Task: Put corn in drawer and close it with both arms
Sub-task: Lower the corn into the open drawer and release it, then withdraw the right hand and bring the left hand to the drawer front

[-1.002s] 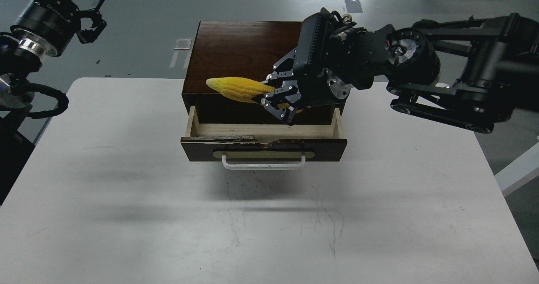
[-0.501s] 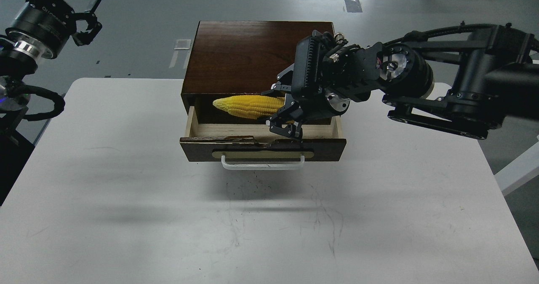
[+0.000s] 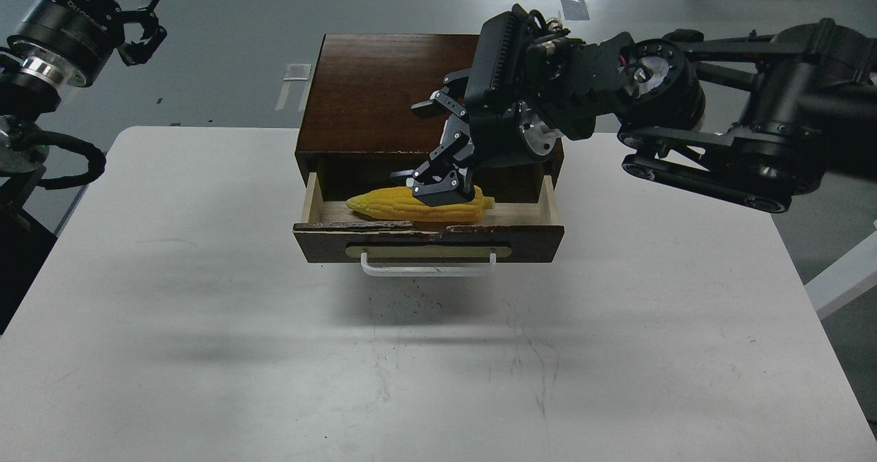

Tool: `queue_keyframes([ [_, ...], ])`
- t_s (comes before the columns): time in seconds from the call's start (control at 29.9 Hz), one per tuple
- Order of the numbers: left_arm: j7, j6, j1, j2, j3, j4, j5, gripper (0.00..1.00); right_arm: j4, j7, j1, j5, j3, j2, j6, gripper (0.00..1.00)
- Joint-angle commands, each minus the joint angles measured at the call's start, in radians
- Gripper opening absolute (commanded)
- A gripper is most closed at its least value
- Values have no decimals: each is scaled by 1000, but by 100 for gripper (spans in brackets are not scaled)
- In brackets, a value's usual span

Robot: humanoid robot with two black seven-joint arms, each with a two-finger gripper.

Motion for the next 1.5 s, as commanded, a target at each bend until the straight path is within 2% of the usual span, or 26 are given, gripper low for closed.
queue_keyframes([
  [0.0, -7, 0, -34, 23, 0, -50, 109, 97, -53, -2, 12, 212, 107, -12, 7, 99],
  [0.07, -13, 0, -37, 24, 0, -60, 148, 97, -59, -2, 14, 243, 117, -16, 7, 99],
  [0.1, -28, 0, -42, 26, -9, -81, 276, 96, -73, -2, 17, 353, 146, -65, 7, 99],
  [0.17, -63, 0, -43, 26, -11, -107, 357, 94, -77, -2, 11, 477, 170, -134, 10, 100],
  [0.23, -76, 0, -49, 26, -9, -132, 398, 93, -77, -2, 9, 570, 175, -176, 11, 100],
  [0.3, -80, 0, -62, 35, -9, -200, 487, 91, -80, -3, 3, 778, 173, -251, 11, 100],
  [0.43, -85, 0, -68, 66, -11, -361, 642, 86, -93, -5, -12, 1002, 158, -345, 11, 100],
  [0.47, -94, 0, -68, 75, -11, -441, 717, 78, -106, -3, -29, 1076, 164, -374, 11, 100],
  [0.5, -102, 7, -66, 79, -9, -478, 759, 75, -117, -3, -40, 1110, 172, -384, 11, 100],
  [0.57, -119, 131, -66, 86, -6, -602, 927, 66, -184, -3, -70, 1235, 177, -421, 17, 100],
  [0.63, -123, 166, -65, 86, -5, -645, 999, 59, -226, -3, -75, 1283, 177, -446, 34, 100],
  [0.7, -126, 165, -66, 84, -5, -684, 1075, 44, -319, -3, -83, 1361, 178, -457, 86, 100],
  [0.77, -126, 145, -66, 87, 0, -756, 1131, 21, -465, -5, -124, 1510, 178, -449, 172, 100],
  [0.84, -126, 142, -65, 89, 5, -806, 1194, 7, -560, -5, -165, 1619, 177, -444, 226, 100],
  [0.87, -126, 140, -65, 87, 9, -820, 1220, 4, -585, -5, -179, 1650, 177, -444, 241, 100],
  [0.94, -126, 140, -65, 83, 23, -857, 1303, 0, -644, -5, -221, 1734, 180, -441, 273, 100],
  [1.07, -126, 122, -69, 75, 74, -926, 1467, 0, -685, 1, -334, 1892, 190, -428, 273, 100],
  [1.3, -126, 122, -79, 46, 106, -989, 1760, 0, -683, 6, -445, 1911, 296, -414, 273, 100],
  [1.47, -126, 127, -128, -9, 238, -1001, 1988, 0, -686, 7, -479, 1923, 318, -420, 273, 100],
])
